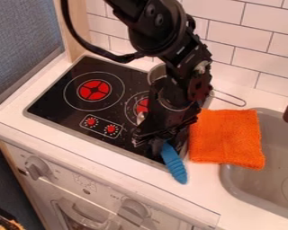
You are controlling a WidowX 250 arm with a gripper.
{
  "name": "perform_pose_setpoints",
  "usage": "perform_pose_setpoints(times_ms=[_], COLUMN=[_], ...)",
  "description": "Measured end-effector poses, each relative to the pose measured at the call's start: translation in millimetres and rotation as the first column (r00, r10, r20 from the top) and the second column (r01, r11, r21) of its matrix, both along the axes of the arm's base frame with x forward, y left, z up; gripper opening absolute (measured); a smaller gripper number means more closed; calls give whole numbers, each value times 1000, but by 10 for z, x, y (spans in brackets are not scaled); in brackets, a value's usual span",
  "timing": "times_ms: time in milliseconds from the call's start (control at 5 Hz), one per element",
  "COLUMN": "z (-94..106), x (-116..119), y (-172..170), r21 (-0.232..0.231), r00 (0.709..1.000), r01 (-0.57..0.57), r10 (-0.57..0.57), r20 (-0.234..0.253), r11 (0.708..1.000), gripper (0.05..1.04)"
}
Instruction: Moove the blue spoon to the left of the left burner
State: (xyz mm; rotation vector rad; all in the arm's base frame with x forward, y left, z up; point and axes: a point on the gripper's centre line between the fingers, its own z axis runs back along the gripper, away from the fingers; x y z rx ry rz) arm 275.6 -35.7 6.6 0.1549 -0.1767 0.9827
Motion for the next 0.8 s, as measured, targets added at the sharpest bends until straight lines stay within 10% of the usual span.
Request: perform_pose_setpoints(times_ms=[400,800], z=[46,531], x=[-145,-256], y=[77,448], r21=[55,81], r00=[997,994], r01=[-66,-108], r10=[68,106], r20=[-39,27], r11=[996,991], gripper=[364,363])
